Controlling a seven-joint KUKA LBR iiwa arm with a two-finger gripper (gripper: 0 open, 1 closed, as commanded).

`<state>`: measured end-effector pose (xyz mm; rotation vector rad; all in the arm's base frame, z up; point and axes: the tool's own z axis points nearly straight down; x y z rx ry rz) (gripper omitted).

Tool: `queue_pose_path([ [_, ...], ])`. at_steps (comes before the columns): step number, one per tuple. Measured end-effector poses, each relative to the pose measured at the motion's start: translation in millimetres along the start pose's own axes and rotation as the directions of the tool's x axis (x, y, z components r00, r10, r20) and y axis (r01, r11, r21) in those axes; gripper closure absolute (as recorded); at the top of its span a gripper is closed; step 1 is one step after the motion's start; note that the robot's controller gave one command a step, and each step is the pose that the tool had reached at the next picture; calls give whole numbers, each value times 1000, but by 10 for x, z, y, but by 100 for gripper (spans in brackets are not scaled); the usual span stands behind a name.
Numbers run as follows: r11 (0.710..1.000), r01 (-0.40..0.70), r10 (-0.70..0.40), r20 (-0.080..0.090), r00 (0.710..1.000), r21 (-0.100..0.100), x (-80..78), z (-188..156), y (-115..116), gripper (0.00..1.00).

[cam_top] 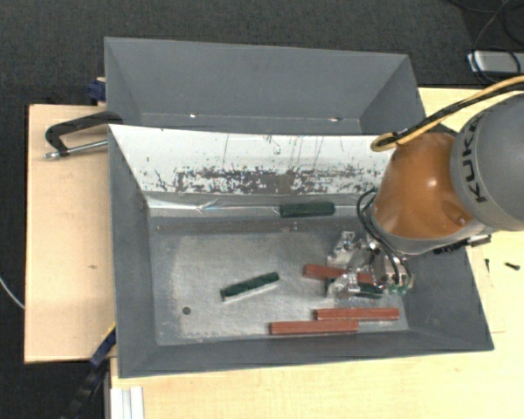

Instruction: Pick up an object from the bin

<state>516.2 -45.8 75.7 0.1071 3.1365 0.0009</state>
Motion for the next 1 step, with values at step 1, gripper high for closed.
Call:
queue_pose_path([
  [1,999,39,-39,5,999,1,109,-1540,81,100],
])
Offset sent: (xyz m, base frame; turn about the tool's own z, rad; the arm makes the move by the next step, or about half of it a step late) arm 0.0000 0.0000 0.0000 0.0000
